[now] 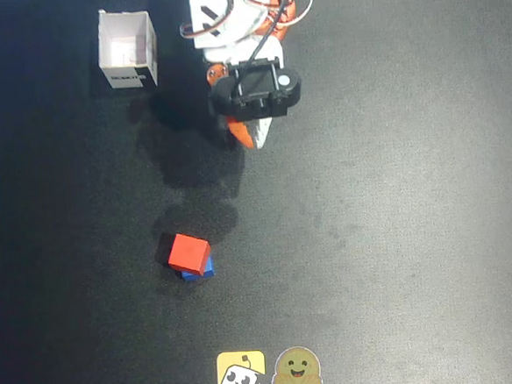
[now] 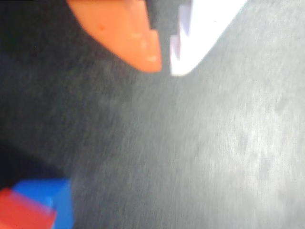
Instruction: Put the red cube on top of the blue cube.
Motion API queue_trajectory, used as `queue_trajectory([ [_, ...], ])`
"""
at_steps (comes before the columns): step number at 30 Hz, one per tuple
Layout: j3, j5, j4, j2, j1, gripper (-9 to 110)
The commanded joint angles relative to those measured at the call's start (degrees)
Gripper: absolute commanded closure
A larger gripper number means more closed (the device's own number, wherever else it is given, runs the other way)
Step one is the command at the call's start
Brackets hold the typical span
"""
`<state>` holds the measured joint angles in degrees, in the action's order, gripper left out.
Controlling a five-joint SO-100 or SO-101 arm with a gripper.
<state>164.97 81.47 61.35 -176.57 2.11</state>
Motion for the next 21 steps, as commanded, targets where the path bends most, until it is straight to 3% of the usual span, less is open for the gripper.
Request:
queue_trajectory([
  [1,-0.3,1.9,3.5,-0.6,-0.1,101],
  [7,-0.3,6.4,11.2,-0.6,-0.1,101],
  [21,-0.3,4.7,11.2,-0.6,-0.5,101],
])
